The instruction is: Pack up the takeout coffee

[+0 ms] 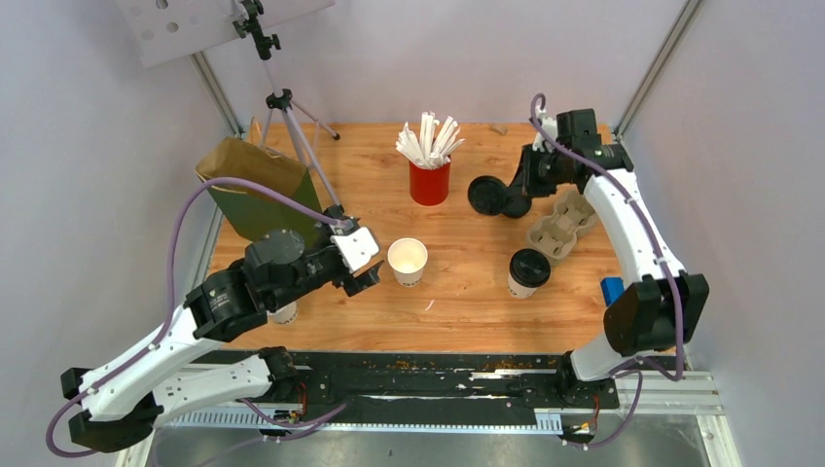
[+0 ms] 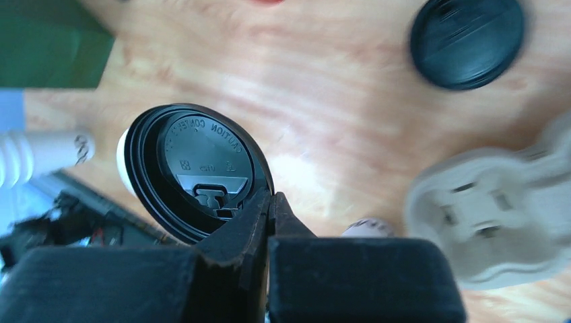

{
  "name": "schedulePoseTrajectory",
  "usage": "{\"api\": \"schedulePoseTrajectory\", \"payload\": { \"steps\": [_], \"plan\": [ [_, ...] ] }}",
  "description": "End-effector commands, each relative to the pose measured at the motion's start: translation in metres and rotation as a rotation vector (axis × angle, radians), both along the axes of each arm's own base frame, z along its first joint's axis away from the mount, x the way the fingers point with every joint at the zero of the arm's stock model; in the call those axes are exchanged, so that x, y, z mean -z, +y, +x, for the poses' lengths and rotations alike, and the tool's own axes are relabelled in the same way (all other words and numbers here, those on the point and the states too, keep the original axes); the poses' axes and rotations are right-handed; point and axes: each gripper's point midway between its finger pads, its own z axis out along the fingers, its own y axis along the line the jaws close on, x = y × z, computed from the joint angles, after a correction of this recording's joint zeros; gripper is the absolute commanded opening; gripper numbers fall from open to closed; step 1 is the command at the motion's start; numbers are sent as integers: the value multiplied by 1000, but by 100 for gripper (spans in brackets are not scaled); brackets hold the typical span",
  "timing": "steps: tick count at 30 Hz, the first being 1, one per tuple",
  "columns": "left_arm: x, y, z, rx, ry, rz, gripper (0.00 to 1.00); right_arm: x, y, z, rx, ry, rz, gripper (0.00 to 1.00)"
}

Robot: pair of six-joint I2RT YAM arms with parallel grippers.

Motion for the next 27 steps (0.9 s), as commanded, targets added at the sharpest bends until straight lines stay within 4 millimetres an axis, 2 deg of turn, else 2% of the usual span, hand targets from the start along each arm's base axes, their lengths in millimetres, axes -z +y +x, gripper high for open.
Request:
{"api": "schedulePoseTrajectory", "payload": {
  "steps": [1, 3, 5, 7, 8, 13, 15, 17, 19, 22, 24, 27],
  "plan": [
    [-28, -28, -15, 222, -84, 47, 90, -8, 53, -55, -110, 56, 127, 0],
    [-28, -40, -22, 311, -88, 78, 87, -6, 74, -78, -162, 64, 120, 0],
    [-24, -51, -29, 407, -121, 108, 79, -6, 95, -99, -211, 72, 121, 0],
    [-23, -60, -31, 460, -154, 106, 66, -6, 116, -117, -256, 79, 142, 0],
    [-20, -64, -34, 494, -164, 112, 63, -6, 126, -125, -276, 78, 152, 0],
    [-3, -80, -48, 650, -185, 154, 63, -15, 160, -152, -341, 65, 233, 0],
    [10, -84, -53, 706, -162, 190, 62, -18, 166, -158, -353, 57, 247, 0],
    [22, -85, -59, 760, -142, 235, 56, -21, 168, -162, -358, 46, 252, 0],
    [34, -85, -60, 786, -121, 281, 52, -23, 169, -165, -364, 43, 258, 0],
    [47, -81, -58, 804, -99, 350, 50, -22, 169, -168, -369, 45, 258, 0],
    [50, -81, -56, 805, -94, 369, 52, -22, 169, -168, -363, 45, 255, 0],
    [54, -83, -51, 789, -105, 380, 60, -20, 169, -169, -364, 45, 250, 0]
  ]
}}
